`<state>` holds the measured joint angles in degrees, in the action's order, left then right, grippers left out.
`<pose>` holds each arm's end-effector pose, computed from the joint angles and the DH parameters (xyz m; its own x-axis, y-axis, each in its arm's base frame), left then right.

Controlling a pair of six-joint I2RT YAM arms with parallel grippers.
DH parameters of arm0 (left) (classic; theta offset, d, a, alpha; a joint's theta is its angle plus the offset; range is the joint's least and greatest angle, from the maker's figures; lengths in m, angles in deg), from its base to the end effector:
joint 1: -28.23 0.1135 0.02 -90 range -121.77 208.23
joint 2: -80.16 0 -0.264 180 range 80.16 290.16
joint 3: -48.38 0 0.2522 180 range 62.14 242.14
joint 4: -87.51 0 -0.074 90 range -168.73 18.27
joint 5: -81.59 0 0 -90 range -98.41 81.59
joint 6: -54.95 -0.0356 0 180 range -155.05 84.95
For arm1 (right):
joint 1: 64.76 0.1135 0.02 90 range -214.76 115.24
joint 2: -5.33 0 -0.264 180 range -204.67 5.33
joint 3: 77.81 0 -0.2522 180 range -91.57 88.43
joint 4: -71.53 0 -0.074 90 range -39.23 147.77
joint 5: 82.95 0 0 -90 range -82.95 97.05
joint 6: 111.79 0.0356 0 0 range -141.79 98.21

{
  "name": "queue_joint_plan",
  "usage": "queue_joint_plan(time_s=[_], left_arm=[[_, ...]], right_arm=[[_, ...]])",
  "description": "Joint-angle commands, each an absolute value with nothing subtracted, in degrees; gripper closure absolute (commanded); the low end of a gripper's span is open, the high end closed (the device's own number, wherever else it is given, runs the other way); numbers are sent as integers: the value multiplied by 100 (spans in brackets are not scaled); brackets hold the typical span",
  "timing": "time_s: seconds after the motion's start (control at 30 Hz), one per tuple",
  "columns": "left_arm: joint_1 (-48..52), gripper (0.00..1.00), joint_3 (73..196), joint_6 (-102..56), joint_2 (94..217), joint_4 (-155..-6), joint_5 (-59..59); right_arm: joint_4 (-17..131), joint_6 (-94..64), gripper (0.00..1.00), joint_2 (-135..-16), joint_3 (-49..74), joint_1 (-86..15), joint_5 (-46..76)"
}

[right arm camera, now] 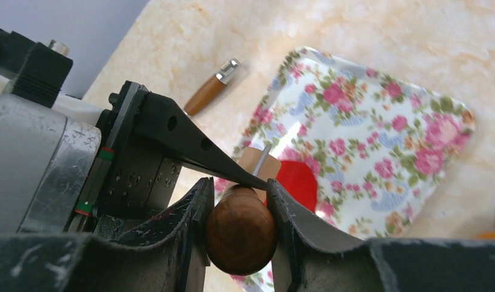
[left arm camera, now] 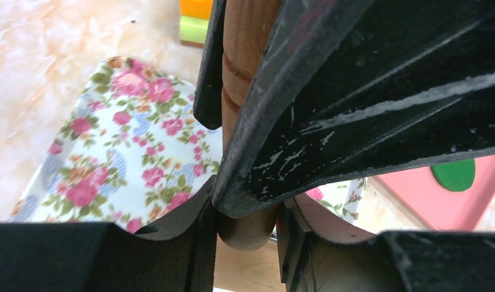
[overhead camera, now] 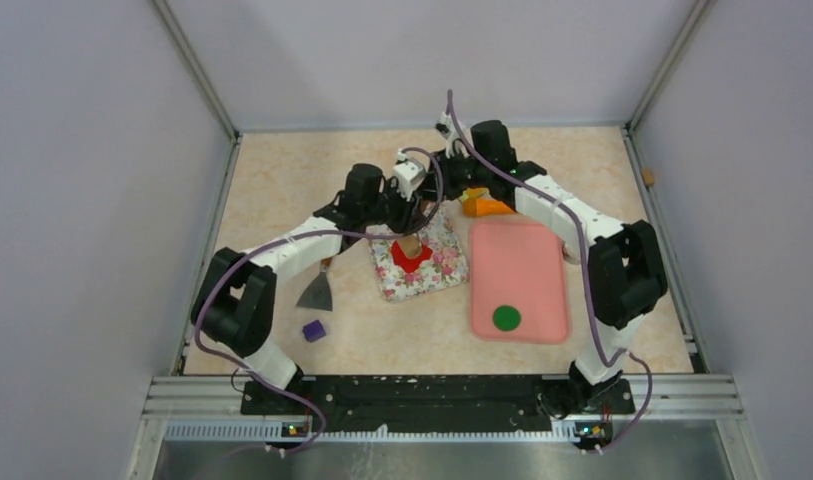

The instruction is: Roll out the dumpling wrappers from the dough

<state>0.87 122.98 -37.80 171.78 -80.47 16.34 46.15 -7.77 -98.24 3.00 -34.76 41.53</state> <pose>0.3143 -0.1794 0.2520 -0.3950 0.2535 -0.8830 0.7623 0.6269 -0.1610 0.3564 0.2290 0.2996 -0.6200 -0.1274 -0.7742 -0.7087 0.5143 0.4829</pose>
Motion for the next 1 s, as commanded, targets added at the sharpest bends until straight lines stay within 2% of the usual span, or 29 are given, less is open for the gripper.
queue_joint_plan(time_s=[0.0, 0.3, 0.63, 0.97], left_arm=[[109, 100, 12611, -3374, 17703, -8976, 917], [-139, 100, 12072, -3954, 18306, -9580, 282], [-130, 100, 11161, -3831, 17834, -9376, 218], [-84, 100, 10798, -3803, 17609, -9248, 185]], right_arm=[[4012, -1063, 100, -9373, 816, -3759, 4645], [4647, -1614, 100, -9637, 1892, -3769, 4687], [4657, -2326, 100, -9970, 2423, -3477, 4556], [4915, -2225, 100, -10213, 2503, -3226, 4567]])
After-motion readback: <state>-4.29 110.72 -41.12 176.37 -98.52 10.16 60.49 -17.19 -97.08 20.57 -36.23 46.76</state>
